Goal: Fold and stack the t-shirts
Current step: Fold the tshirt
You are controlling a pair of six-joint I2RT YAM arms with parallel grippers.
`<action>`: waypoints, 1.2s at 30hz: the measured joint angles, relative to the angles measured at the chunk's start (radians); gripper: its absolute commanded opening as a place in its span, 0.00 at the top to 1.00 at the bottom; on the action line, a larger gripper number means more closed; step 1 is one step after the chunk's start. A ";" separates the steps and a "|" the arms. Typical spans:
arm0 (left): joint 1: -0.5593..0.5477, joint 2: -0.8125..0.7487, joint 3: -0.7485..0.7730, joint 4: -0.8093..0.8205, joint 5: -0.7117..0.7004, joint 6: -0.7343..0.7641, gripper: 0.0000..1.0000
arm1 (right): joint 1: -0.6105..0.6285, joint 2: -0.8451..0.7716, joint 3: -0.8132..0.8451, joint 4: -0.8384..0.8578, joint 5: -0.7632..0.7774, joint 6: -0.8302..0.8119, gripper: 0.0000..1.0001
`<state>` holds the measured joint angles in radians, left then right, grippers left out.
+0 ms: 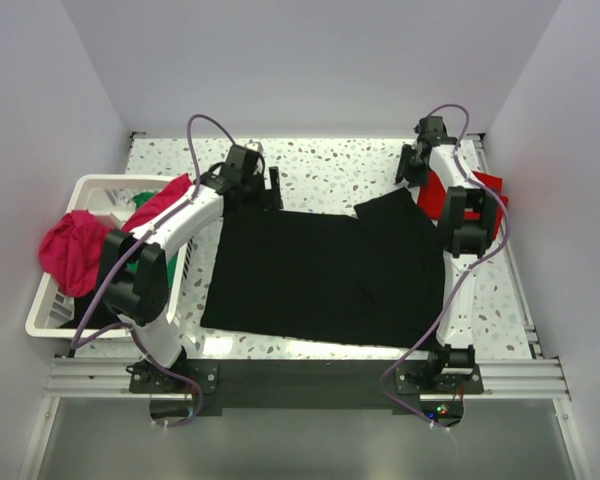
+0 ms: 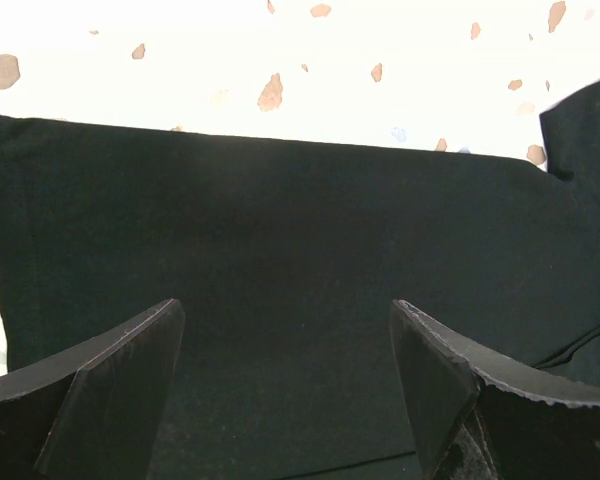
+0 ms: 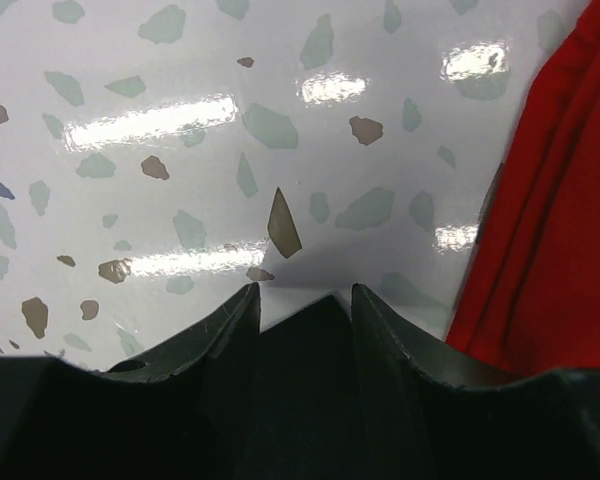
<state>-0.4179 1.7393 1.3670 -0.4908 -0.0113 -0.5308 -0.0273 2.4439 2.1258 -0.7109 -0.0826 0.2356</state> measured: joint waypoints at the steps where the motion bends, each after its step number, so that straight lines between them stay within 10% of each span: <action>1: 0.000 0.000 0.000 0.000 0.000 0.000 0.12 | 0.006 0.000 0.000 -0.002 0.016 -0.006 0.56; 25: 0.014 -0.005 -0.042 0.003 0.019 0.001 0.12 | 0.058 -0.042 -0.077 -0.003 0.196 -0.035 0.59; 36: 0.019 -0.024 -0.056 0.009 0.022 0.001 0.12 | 0.051 -0.045 -0.083 -0.010 0.185 -0.019 1.00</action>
<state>-0.3992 1.7149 1.3106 -0.4820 0.0109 -0.5301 0.0242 2.3985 2.0426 -0.7204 0.1028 0.2165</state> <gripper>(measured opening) 0.885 0.021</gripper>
